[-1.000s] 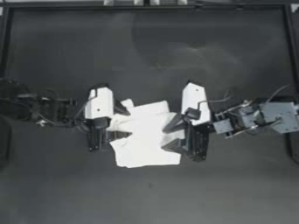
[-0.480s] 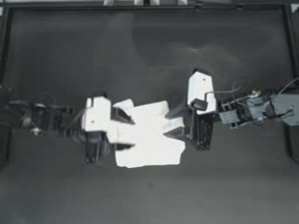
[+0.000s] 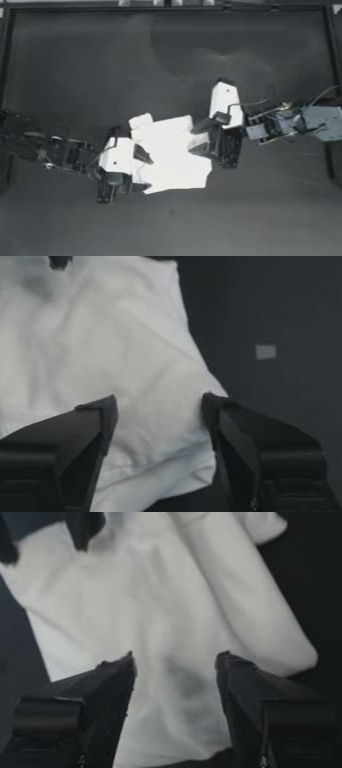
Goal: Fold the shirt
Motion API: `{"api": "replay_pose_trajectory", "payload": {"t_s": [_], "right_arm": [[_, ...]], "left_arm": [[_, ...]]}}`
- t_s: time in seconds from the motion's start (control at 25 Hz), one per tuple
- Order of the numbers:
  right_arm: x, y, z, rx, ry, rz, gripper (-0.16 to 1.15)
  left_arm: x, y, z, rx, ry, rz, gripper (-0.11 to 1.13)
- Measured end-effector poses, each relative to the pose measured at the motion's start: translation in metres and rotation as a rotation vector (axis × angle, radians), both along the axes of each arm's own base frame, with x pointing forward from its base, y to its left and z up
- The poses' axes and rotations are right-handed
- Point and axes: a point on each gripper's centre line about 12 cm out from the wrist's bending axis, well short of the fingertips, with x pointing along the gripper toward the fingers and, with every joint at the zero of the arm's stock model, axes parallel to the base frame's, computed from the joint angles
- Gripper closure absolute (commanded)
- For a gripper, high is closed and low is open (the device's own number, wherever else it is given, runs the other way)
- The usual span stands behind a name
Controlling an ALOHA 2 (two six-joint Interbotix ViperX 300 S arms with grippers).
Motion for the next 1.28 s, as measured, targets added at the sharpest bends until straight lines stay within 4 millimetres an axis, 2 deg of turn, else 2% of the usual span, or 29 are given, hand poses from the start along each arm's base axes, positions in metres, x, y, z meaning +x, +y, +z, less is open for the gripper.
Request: {"api": "replay_pose_trajectory", "payload": {"t_s": [0.4,0.64,0.88,1.08,1.28], "right_arm": [[-0.001,-0.005,-0.024,0.015,0.065,-0.015,0.13],[-0.001,-0.005,-0.031,0.024,0.083,-0.018,0.13],[0.004,-0.006,-0.027,0.022,0.065,-0.015,0.13],[0.007,-0.006,-0.015,0.009,0.032,-0.009,0.13],[0.006,-0.007,0.006,-0.014,-0.018,-0.006,0.13]], "left_arm": [[-0.008,0.000,-0.025,-0.013,0.071,0.013,0.14],[-0.008,0.000,-0.032,-0.017,0.087,0.018,0.14],[-0.006,0.000,-0.029,-0.013,0.086,0.017,0.14],[-0.008,0.004,-0.020,-0.003,0.099,0.024,0.14],[-0.009,0.011,0.004,0.006,0.050,0.040,0.14]]}}
